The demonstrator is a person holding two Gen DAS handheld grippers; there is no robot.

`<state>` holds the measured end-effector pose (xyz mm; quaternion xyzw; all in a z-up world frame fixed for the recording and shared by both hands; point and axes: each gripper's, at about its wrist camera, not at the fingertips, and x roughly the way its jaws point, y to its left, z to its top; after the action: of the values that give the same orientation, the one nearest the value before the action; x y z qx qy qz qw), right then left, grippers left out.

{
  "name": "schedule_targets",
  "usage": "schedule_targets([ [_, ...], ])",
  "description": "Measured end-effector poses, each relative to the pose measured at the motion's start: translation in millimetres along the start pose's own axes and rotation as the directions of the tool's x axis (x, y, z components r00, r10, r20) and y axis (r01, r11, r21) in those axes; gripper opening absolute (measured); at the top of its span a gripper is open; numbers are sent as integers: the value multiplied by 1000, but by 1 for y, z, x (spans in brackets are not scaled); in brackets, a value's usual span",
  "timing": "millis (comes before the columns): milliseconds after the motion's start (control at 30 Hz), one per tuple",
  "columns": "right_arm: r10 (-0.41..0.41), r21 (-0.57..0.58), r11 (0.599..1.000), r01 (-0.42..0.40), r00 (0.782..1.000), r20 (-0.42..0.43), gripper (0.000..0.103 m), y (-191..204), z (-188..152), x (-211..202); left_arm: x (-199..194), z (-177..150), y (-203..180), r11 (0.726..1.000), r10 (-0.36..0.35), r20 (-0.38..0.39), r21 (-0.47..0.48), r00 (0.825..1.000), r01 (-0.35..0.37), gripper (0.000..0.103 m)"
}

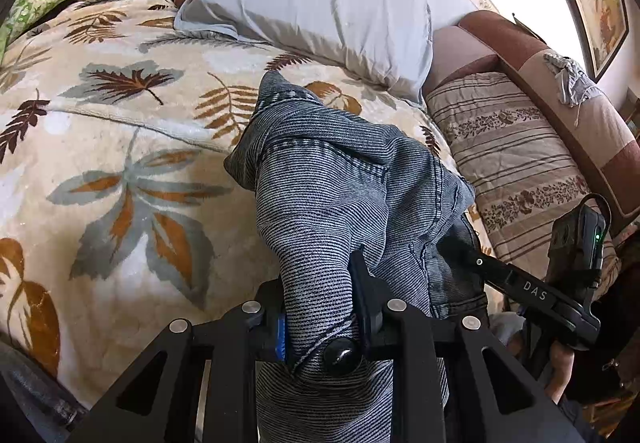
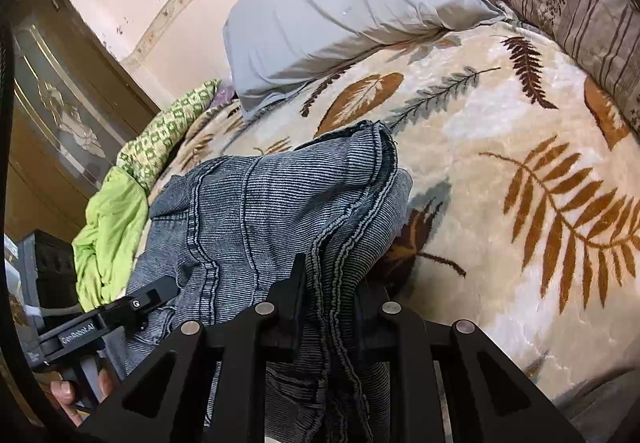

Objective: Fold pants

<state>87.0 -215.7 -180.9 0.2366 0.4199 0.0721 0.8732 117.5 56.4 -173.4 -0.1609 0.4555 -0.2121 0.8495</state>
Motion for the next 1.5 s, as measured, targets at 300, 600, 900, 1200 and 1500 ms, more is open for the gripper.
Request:
schedule_targets([
  [300,-33,34,999,36,996,-80,22,-10,-4,19,24,-1,-4,995,96,-78,0,992,-97,28],
  [600,-4,116,993,20,990,-139,29,-26,-8,30,29,-2,-3,992,127,-89,-2,988,-128,37],
  [900,-1,99,995,12,994,-107,18,-21,-9,20,18,-2,-4,996,89,-52,7,995,-88,27],
  [1200,-12,7,1000,12,1000,0,16,4,0,-5,-7,-1,-3,998,44,25,40,999,-45,26],
  [1500,3,-4,1000,-3,1000,26,16,28,25,-17,-31,26,-2,999,34,38,25,999,-35,26],
])
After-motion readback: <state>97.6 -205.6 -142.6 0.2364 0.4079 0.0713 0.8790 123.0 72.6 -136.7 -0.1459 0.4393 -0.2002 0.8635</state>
